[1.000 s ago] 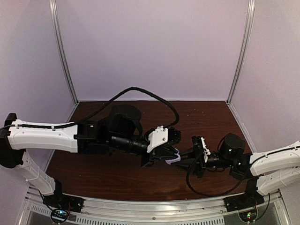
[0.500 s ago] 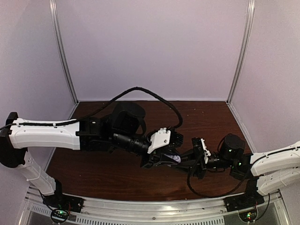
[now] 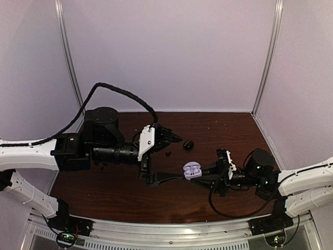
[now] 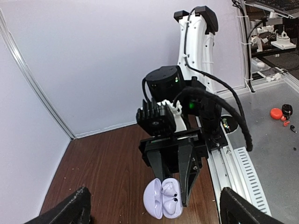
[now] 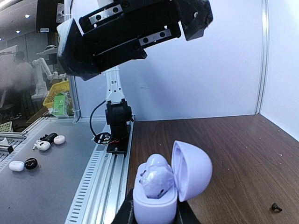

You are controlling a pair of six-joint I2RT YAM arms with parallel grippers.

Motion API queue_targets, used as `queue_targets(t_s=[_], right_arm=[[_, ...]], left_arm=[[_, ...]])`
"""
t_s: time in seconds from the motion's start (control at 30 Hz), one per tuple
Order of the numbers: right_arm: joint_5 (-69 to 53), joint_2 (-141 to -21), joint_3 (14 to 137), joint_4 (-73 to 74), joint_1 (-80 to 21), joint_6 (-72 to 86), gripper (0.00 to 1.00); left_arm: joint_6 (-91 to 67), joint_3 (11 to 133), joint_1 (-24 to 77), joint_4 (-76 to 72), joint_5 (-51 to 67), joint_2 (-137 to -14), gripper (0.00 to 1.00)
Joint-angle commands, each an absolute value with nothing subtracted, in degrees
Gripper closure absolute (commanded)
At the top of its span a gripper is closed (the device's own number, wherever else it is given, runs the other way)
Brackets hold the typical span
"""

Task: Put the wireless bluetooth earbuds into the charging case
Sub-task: Close the charging case with the earbuds inside.

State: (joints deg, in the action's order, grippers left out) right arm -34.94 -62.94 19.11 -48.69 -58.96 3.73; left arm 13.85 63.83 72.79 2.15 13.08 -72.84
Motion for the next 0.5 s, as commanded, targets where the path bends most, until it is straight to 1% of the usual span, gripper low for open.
queue_targets(t_s=[0.0, 0.33, 0.4, 0.47], right_arm=[[-34.47, -61.27, 19.45, -50.60, -59.11, 4.83, 0.97], [-35.64, -60.73, 20.95, -49.60, -59.24, 5.10, 0.96], [-35.40, -60.60, 20.98, -49.61, -59.24, 5.18, 0.96], [-35.00, -60.44, 20.92, -49.87, -59.24, 5.42, 0.96]], left_arm=[[9.66, 60.17, 72.67, -2.52, 9.50, -74.18, 0.02], [8.91, 60.84, 72.51, -3.07, 13.47, -78.71, 0.03], [9.75, 61.50, 72.55, -2.64, 15.97, -79.60, 0.07], [10.86, 61.86, 72.72, -2.30, 18.55, -80.13, 0.14]])
